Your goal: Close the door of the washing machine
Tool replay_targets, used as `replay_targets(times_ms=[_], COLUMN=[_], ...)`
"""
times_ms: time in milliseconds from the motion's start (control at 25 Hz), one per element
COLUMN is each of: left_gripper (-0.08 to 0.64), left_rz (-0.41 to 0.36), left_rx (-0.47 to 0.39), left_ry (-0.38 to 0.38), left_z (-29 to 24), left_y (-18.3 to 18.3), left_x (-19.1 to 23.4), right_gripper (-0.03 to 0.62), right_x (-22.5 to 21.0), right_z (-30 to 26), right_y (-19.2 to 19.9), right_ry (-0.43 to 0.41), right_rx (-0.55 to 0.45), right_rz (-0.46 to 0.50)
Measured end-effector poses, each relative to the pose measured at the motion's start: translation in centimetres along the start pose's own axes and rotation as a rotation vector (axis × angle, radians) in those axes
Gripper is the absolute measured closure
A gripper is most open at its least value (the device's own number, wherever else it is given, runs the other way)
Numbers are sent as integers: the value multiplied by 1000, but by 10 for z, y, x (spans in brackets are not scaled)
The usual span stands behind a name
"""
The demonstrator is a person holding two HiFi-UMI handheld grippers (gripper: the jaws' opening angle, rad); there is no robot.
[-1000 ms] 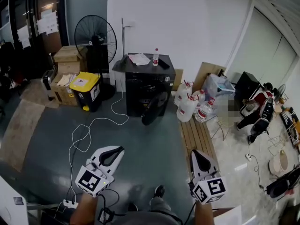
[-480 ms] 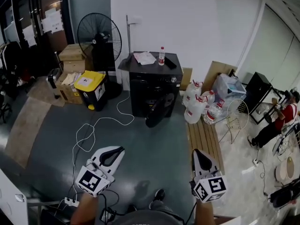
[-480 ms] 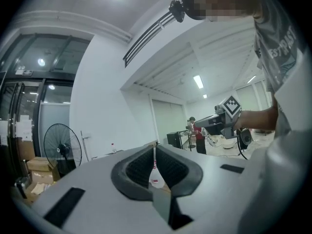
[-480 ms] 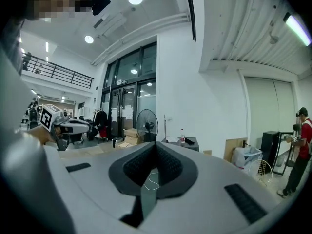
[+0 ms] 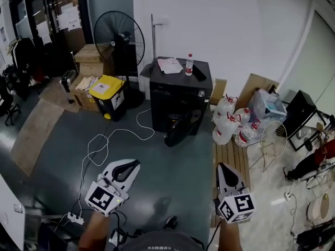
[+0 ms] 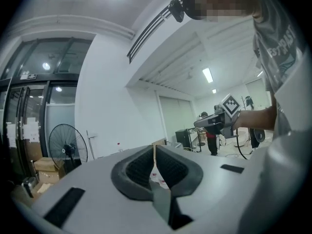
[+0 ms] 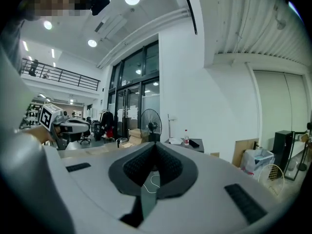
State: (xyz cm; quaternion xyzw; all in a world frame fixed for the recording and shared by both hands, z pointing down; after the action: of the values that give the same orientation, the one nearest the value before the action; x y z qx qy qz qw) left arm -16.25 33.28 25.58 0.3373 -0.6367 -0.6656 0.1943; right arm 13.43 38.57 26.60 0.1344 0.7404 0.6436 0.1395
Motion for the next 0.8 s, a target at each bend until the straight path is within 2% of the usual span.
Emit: replay_targets(times_ms=[320, 520, 800], left_gripper=[532, 532, 532], left_rz=[-29, -24, -15], left_rx=[37, 53, 53], left_ry=[-65, -74, -68], left_z=[-41, -54, -86], left_y=[-3, -8, 0], left_x=[-18, -28, -18], right_gripper=[574, 574, 574], right_x=[-55, -73, -88], right_z=[-19, -21, -31], right_y=[4, 10, 12], right_ry=[-77, -94, -96], right_rx=[-6, -18, -9], right_rz=[-14, -27, -34])
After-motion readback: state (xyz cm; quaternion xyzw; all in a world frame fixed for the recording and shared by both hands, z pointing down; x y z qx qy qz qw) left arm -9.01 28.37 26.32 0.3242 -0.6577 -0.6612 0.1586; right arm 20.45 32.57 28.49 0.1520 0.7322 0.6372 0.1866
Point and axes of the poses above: the fingertips, and each gripper's own axes: z backward along the fingers, x to its left, y out of its underside, the point moved 4 cm from there along z, backward along the fingers, and after that the axes turned 9 degrees about -y, right-handed, at the moved point
